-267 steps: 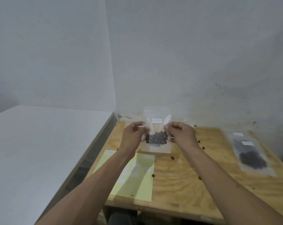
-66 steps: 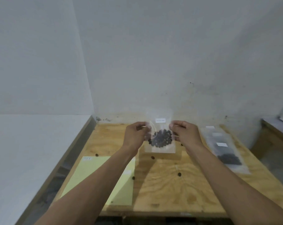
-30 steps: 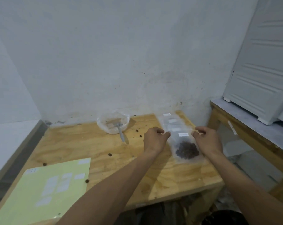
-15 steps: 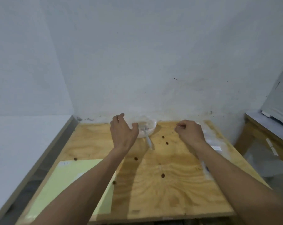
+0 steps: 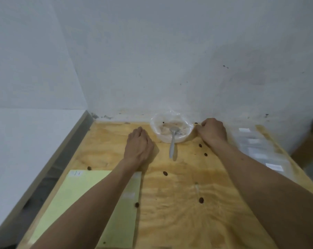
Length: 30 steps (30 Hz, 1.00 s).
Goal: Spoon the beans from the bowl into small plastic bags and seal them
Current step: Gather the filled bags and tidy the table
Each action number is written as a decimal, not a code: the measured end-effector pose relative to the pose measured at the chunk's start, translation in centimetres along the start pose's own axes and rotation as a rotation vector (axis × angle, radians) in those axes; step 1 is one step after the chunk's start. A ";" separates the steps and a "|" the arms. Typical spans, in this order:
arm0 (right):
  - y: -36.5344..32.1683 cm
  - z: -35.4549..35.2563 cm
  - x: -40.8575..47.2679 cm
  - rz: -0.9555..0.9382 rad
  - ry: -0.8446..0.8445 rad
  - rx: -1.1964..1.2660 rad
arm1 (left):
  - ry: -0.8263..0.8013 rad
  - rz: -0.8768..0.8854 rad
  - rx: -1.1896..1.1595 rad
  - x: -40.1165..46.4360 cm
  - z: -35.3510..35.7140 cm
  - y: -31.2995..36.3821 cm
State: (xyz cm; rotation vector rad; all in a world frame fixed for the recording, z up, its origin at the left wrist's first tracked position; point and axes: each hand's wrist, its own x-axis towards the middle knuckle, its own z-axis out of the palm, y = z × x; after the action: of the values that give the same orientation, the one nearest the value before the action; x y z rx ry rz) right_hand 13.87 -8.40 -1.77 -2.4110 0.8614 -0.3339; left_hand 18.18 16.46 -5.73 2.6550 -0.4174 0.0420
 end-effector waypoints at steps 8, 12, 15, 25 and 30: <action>-1.3 1.4 1.4 0.006 0.060 -0.104 | 0.025 0.001 0.042 0.2 0.4 0.3; -2.1 1.9 1.8 0.044 0.097 -0.102 | -0.006 -0.007 0.106 0.4 0.6 0.3; -2.6 2.1 2.3 0.076 0.118 -0.088 | 0.021 0.027 0.093 0.5 0.6 0.4; -3.0 1.8 3.7 0.108 0.073 -0.038 | 0.010 0.046 0.080 0.8 0.8 0.2; -2.3 1.4 3.8 0.106 0.048 0.003 | 0.009 0.061 0.110 0.8 0.9 0.2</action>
State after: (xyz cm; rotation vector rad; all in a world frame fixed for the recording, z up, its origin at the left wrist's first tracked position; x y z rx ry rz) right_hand 18.45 -8.77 -1.39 -2.3522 1.0043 -0.3529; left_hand 18.84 15.67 -6.38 2.7486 -0.5067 0.0991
